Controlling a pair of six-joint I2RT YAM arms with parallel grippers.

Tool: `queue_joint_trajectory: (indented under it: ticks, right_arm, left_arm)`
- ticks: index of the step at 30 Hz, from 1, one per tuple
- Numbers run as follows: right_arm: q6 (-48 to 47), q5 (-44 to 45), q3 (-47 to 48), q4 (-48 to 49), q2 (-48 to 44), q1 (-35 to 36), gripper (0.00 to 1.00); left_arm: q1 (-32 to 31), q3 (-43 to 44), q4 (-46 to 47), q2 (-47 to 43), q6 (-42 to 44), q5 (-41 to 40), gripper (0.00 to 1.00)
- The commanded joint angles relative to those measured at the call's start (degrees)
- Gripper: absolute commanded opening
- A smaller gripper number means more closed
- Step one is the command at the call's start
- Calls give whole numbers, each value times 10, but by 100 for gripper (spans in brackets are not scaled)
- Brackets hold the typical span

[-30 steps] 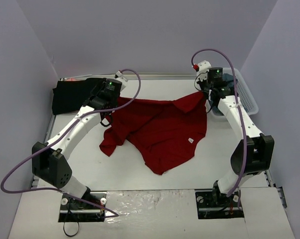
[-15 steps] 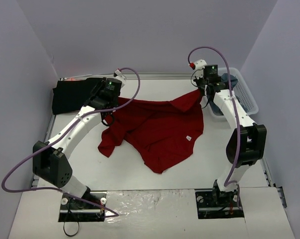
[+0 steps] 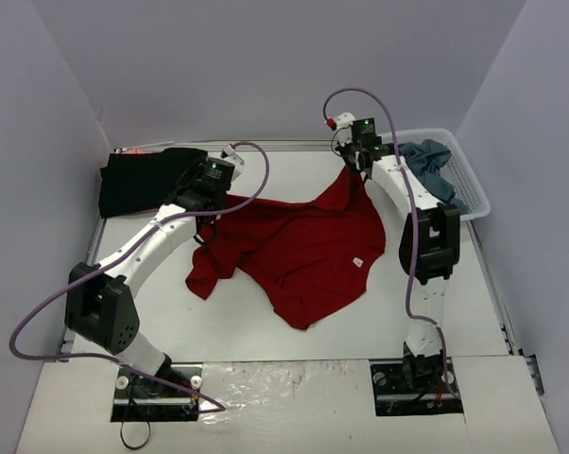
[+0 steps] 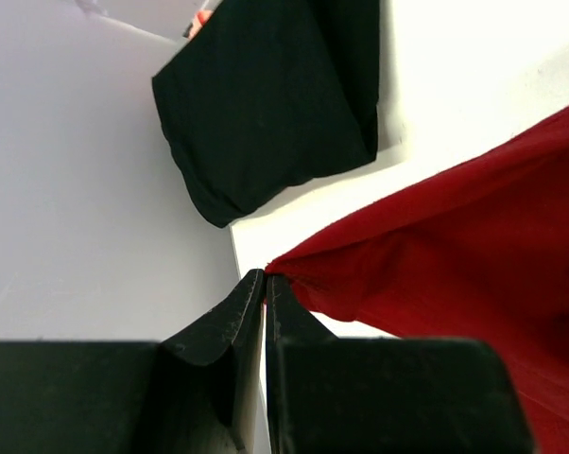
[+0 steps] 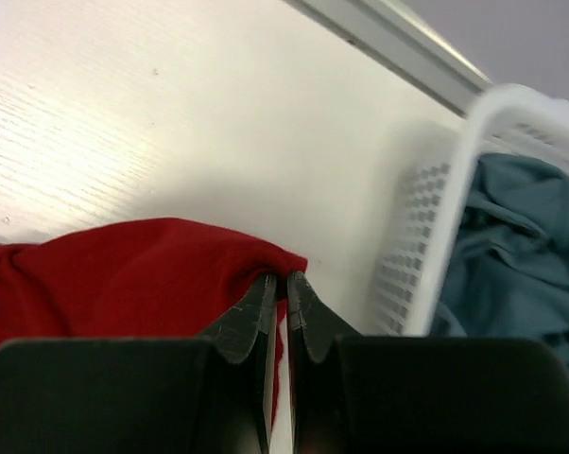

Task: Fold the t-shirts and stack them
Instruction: Flatten out the tshirt

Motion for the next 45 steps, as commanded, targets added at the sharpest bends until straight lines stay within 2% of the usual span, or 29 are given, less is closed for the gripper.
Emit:
queue_joint_trajectory:
  ticks: [1,4,6,8,9,10,20,25,29,45]
  right_arm:
    - [8,-21,55,-1,41,9,0]
    - [8,-14,93,-1,88,17,0]
    - [6,-11,107,0,113,19,16]
    - [4,6,123,0,126,19,22]
    - [3,14,125,1,128,18,28]
    - [1,18,122,0,125,17,30]
    - [-11,27,22,1,56,-23,34]
    - [-21,34,-27,0,28,-34,33]
    - [-22,24,-59,0,24,-43,38]
    - [-10,-20,-50,-26,62,-46,37]
  left_arm:
    - [4,0,3,6,-5,-9,2]
    - [4,2,4,13,-4,-12,2]
    - [4,3,3,17,-4,-10,2]
    - [4,5,3,20,-4,-9,2]
    - [4,6,3,24,-4,-8,2]
    - [4,7,0,27,-5,-7,2]
    - [3,23,-11,42,-15,1,2]
    - [3,22,-10,39,-16,4,2]
    - [3,23,-11,38,-17,9,2]
    - [3,22,-13,43,-19,15,2]
